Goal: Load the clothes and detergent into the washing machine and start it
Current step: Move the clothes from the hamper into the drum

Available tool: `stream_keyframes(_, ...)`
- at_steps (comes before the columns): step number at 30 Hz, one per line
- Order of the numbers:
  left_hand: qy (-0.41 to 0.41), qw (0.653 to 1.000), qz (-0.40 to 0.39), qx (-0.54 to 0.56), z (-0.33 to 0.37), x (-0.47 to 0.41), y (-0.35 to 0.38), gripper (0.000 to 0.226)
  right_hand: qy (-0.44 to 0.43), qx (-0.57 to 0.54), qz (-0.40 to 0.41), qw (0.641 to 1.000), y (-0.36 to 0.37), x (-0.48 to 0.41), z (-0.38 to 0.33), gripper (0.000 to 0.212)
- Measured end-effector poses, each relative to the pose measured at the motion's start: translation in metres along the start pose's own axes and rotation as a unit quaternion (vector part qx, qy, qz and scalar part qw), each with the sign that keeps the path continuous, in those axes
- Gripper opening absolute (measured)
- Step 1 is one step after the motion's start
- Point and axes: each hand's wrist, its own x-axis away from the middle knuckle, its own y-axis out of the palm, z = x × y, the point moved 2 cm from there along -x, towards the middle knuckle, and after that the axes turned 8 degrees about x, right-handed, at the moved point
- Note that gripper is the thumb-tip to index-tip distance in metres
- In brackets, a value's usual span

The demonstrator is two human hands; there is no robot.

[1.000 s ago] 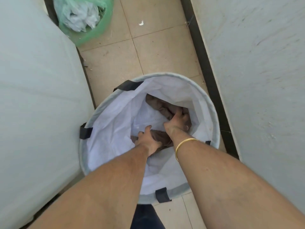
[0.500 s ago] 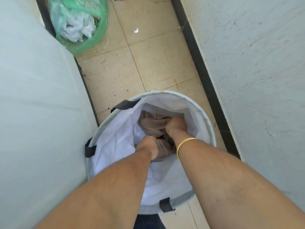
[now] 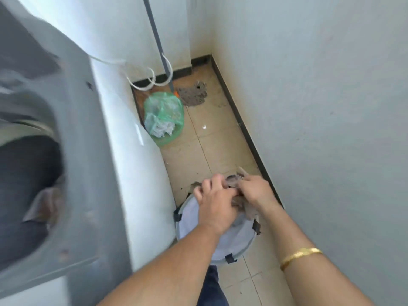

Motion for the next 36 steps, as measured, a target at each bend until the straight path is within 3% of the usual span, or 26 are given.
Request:
stream_keyframes(3,0.099,0.993,0.061,-0.003,0.047,0.041,-0.112,0.029,-0.056,-0.09,0.077,0.991,-0.069,0.091,-0.051,0.04)
stream_keyframes(6,0.155,0.982,0.077,0.081,0.069,0.082,-0.202,0.031,-0.129,-0.242,0.034,0.961,-0.106,0.179,-0.118,0.016)
stream_keyframes(9,0.189,0.959,0.086,0.192,0.066,0.126,-0.279,0.034,-0.23,-0.3,-0.008,0.926,-0.12,0.26,-0.184,0.022)
stream_keyframes(13,0.126,0.947,0.127,0.268,0.027,0.178,-0.366,0.075,-0.316,-0.336,-0.037,0.887,-0.106,0.33,-0.264,0.015)
stream_keyframes(16,0.111,0.93,0.156,0.314,-0.01,0.201,-0.413,0.071,-0.353,-0.339,-0.023,0.872,-0.086,0.362,-0.308,0.006)
stream_keyframes(18,0.096,0.917,0.195,0.334,-0.045,0.215,-0.447,0.065,-0.385,-0.34,-0.005,0.858,-0.068,0.38,-0.339,0.022)
stream_keyframes(21,0.069,0.877,0.258,0.4,-0.084,0.225,-0.485,0.053,-0.407,-0.302,0.034,0.862,-0.043,0.395,-0.368,0.048)
stream_keyframes(24,0.021,0.806,0.312,0.502,-0.118,0.233,-0.512,0.036,-0.417,-0.273,-0.065,0.865,-0.002,0.405,-0.396,0.078)
stream_keyframes(27,-0.017,0.745,0.329,0.58,-0.142,0.237,-0.522,0.034,-0.419,-0.259,-0.08,0.867,0.031,0.407,-0.425,0.096)
stream_keyframes(29,-0.038,0.711,0.314,0.628,-0.16,0.237,-0.521,0.04,-0.415,-0.249,-0.057,0.873,0.046,0.409,-0.443,0.093)
stream_keyframes(32,-0.05,0.683,0.258,0.681,-0.187,0.236,-0.517,0.06,-0.411,-0.197,0.035,0.89,0.063,0.401,-0.46,0.07)
stream_keyframes(34,-0.058,0.688,0.215,0.69,-0.198,0.237,-0.515,0.066,-0.394,-0.184,0.08,0.897,0.071,0.395,-0.466,0.06)
stream_keyframes(36,-0.062,0.721,0.188,0.665,-0.206,0.238,-0.511,0.058,-0.383,-0.173,0.113,0.9,0.076,0.387,-0.472,0.055)
